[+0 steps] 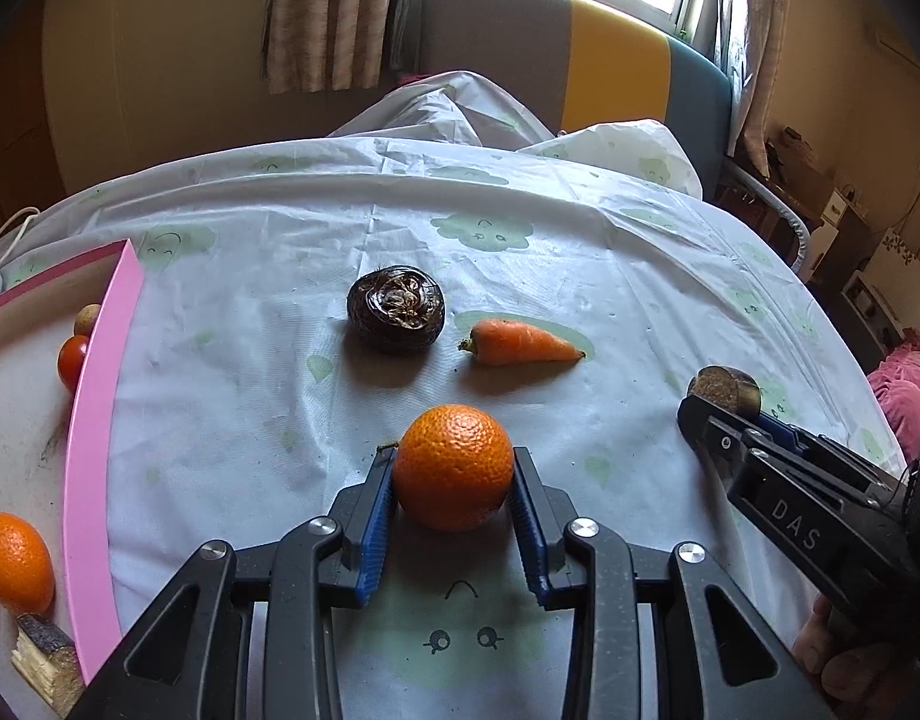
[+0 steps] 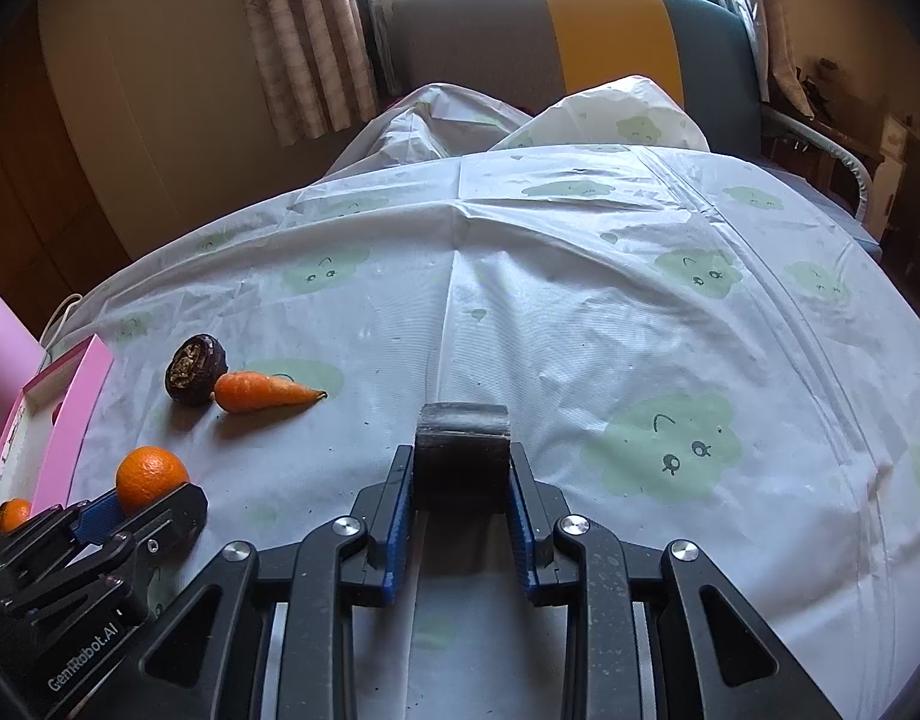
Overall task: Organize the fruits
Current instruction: 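Close the left gripper around the mandarin on the cloth, then carry the mandarin into the tray with the left gripper and release it, then carry the dark cut chunk into the tray with the right gripper and release it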
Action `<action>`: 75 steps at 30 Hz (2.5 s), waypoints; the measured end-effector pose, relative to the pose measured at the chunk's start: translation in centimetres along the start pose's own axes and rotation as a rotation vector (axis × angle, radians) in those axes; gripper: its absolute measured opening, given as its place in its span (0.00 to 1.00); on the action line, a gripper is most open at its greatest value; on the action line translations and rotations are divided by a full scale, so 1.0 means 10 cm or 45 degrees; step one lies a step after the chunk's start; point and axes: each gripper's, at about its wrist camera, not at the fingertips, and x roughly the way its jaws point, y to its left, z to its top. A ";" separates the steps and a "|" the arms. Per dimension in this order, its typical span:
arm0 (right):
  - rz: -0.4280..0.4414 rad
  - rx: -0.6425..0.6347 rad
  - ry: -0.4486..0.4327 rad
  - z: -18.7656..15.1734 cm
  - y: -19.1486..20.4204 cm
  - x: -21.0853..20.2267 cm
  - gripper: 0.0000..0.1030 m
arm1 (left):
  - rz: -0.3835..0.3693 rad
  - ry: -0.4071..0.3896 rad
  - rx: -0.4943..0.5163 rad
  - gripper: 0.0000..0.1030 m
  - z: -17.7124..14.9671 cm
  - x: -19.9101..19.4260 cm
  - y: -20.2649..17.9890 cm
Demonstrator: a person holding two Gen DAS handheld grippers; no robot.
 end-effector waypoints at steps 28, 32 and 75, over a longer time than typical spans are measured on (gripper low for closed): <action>-0.088 -0.082 0.015 -0.01 0.12 0.02 0.28 | 0.173 -0.192 -0.148 0.35 -0.04 -1.24 0.91; -0.081 -0.075 0.013 -0.01 0.10 0.02 0.28 | 0.240 -0.182 -0.216 0.35 -0.17 -1.32 1.21; 0.242 -0.344 -0.021 -0.02 1.14 -0.40 0.27 | 0.309 -0.177 -0.347 0.45 -0.53 -1.48 1.77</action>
